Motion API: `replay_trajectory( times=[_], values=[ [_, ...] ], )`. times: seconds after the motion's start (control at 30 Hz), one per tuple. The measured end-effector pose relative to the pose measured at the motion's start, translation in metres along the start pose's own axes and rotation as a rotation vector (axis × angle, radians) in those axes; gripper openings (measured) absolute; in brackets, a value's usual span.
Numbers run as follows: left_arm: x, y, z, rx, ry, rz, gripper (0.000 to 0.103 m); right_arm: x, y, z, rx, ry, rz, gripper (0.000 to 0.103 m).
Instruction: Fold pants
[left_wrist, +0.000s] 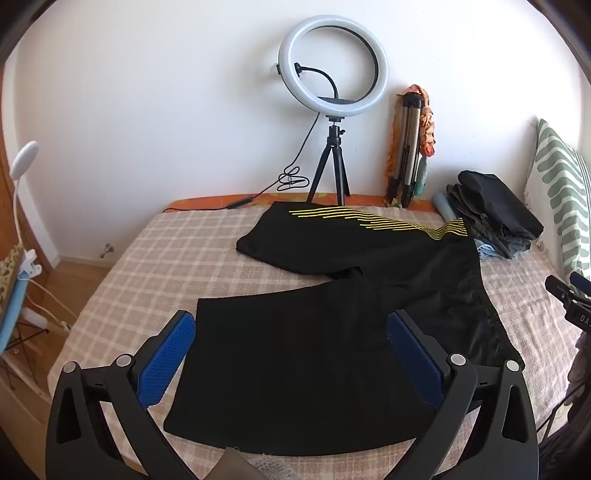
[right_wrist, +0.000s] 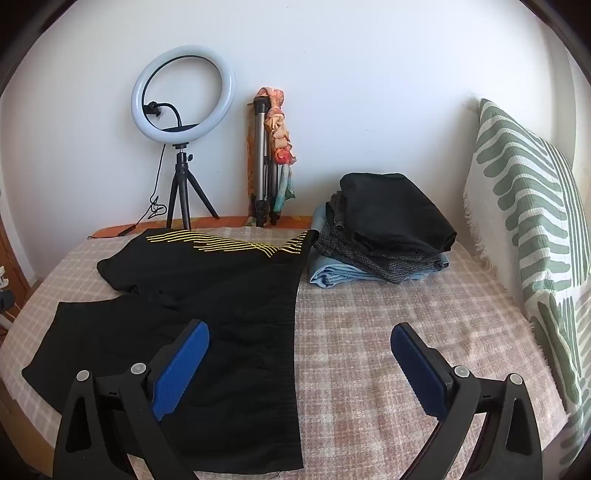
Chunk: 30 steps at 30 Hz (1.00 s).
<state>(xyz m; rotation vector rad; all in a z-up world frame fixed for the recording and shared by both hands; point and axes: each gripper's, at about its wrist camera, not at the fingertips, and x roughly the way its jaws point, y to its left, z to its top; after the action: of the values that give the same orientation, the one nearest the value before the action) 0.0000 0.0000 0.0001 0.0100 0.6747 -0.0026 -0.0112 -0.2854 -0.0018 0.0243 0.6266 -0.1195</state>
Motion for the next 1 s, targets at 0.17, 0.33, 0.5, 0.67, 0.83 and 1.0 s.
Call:
replay_trajectory(
  times=[0.17, 0.33, 0.5, 0.67, 0.83, 1.0],
  values=[
    [0.0015, -0.0011, -0.0010, 0.018, -0.011, 0.009, 0.103, 0.0028, 0.0014, -0.0033, 0.010, -0.008, 0.016, 0.100],
    [0.0037, -0.0056, -0.0067, 0.038, -0.021, 0.001, 0.103, -0.0052, -0.0020, 0.0003, 0.012, -0.021, 0.018, 0.100],
    [0.0045, -0.0071, -0.0067, 0.039, -0.010, -0.001, 0.103, -0.0038, -0.0005, 0.0011, 0.005, -0.024, 0.012, 0.100],
    [0.0079, -0.0063, -0.0086, 0.032, 0.004, 0.008, 0.103, -0.0037, -0.0014, 0.0008, 0.010, -0.024, 0.014, 0.100],
    [0.0081, -0.0057, -0.0079, 0.026, 0.004, 0.011, 0.103, -0.0037, -0.0018, -0.0001, 0.010, -0.022, 0.017, 0.100],
    [0.0073, -0.0054, -0.0071, 0.024, 0.001, 0.010, 0.103, -0.0033, -0.0025, -0.0010, 0.013, -0.023, 0.013, 0.100]
  ],
)
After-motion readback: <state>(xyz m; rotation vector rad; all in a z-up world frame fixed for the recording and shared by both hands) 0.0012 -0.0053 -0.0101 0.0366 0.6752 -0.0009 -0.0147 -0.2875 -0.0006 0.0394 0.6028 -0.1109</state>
